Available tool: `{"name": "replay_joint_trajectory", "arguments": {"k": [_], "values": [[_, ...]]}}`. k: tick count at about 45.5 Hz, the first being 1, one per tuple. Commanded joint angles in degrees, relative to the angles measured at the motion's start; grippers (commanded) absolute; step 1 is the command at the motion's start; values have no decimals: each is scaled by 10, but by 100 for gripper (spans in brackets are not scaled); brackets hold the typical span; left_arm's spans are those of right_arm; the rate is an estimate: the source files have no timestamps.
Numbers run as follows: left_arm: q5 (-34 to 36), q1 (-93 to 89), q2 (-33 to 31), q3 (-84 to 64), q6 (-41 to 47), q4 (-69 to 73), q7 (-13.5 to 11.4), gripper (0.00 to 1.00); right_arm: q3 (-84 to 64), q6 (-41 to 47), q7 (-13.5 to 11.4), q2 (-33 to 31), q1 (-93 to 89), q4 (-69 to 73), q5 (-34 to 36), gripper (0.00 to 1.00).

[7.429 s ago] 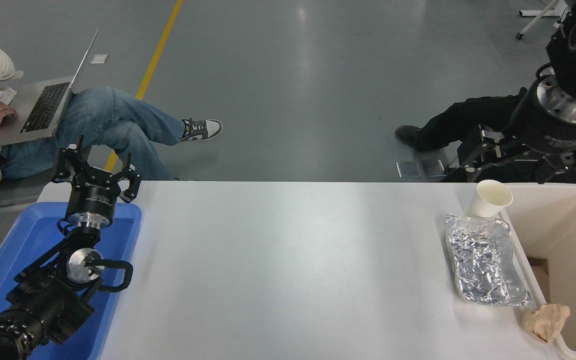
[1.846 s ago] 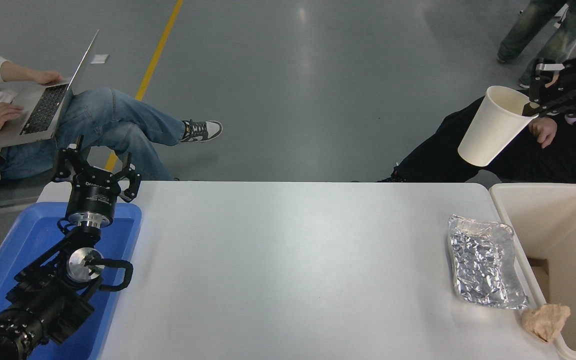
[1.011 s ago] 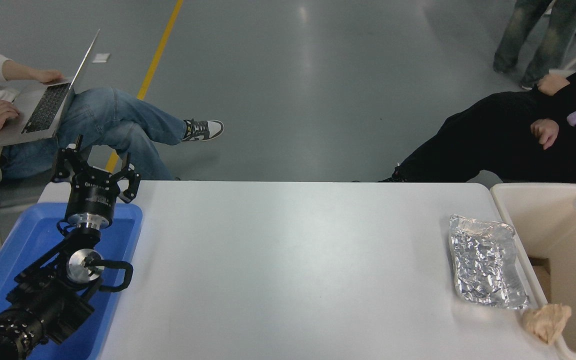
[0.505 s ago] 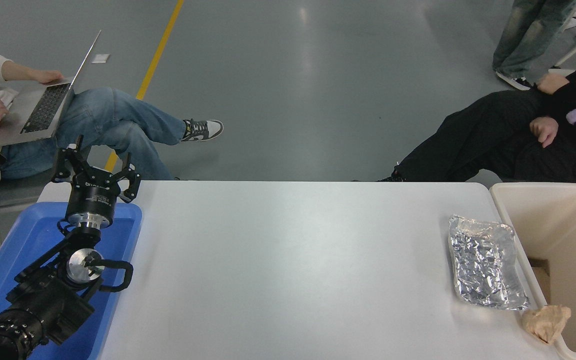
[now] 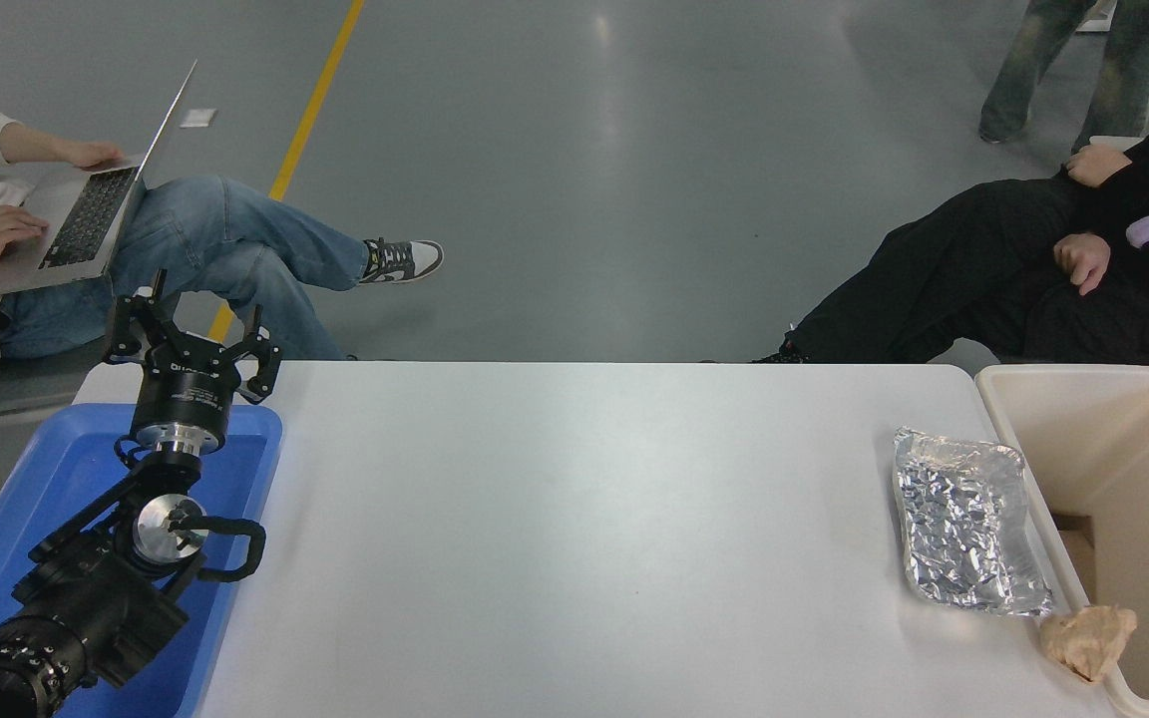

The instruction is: Pick up paper cup place in dustbin

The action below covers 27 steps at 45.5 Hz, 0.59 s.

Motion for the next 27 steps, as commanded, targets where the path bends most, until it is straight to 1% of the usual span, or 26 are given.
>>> {"name": "replay_joint_trajectory", "arguments": {"k": [1, 3, 9, 15, 17, 19, 22, 27], "values": [[0, 0, 0, -1, 0, 1, 0, 99, -2, -5, 1, -10, 13, 30, 0, 67], [1, 0, 0, 0, 0, 0, 0, 99, -4, -4, 1, -22, 26, 51, 0, 70], [0, 0, 0, -1, 0, 0, 0, 99, -37, -5, 1, -60, 69, 132, -7, 71], [0, 0, 0, 0, 0, 0, 0, 99, -118, -4, 1, -65, 125, 182, -1, 72], [1, 0, 0, -1, 0, 0, 0, 99, -147, -4, 1, -66, 148, 203, 2, 76], [1, 0, 0, -1, 0, 0, 0, 99, -174, -4, 1, -69, 174, 224, 2, 83], [1, 0, 0, -1, 0, 0, 0, 99, -212, -4, 1, -69, 218, 250, 2, 99], [1, 0, 0, -1, 0, 0, 0, 99, -270, 5, 1, -71, 290, 314, 3, 100]]}}
